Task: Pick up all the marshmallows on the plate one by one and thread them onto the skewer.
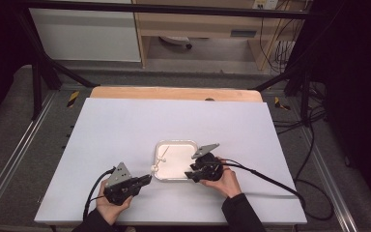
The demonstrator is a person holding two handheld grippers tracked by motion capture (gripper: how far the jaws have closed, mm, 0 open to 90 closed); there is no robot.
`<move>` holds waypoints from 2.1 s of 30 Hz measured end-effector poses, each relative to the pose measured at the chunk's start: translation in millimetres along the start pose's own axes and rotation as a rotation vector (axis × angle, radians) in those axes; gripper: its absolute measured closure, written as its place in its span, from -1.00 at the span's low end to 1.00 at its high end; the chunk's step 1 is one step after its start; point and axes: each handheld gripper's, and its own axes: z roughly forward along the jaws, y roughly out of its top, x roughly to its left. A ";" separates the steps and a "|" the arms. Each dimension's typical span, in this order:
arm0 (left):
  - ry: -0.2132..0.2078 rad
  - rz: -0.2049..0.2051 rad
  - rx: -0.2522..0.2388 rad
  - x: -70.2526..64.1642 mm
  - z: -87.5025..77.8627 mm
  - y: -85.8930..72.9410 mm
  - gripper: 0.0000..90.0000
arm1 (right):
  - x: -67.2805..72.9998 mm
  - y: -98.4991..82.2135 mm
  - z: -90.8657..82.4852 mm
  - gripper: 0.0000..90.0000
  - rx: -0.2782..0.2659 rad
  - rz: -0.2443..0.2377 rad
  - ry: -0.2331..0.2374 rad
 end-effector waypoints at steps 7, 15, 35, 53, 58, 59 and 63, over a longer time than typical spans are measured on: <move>0.001 0.003 -0.001 0.1 -0.1 0.1 0.96 | 1.2 0.0 -2.0 0.33 -0.005 -0.020 -0.014; 0.001 0.003 -0.001 -0.1 -0.2 0.3 0.96 | 1.2 -0.2 -0.1 0.49 0.005 -0.010 0.006; -0.006 0.016 0.003 -1.8 0.4 0.2 0.96 | -3.7 6.6 -12.2 0.73 -0.071 0.067 0.056; -0.043 0.044 0.002 -7.3 3.0 0.7 0.96 | -13.4 30.5 -70.6 0.74 -0.433 0.204 0.159; -0.050 0.050 0.002 -8.4 3.6 0.9 0.96 | -13.3 39.9 -75.4 0.74 -0.517 0.239 0.194; -0.053 0.051 0.002 -8.6 3.6 1.0 0.96 | -12.8 41.8 -75.2 0.74 -0.527 0.242 0.205; -0.056 0.058 0.000 -9.3 3.6 1.3 0.96 | -8.1 49.0 -72.0 0.74 -0.542 0.240 0.219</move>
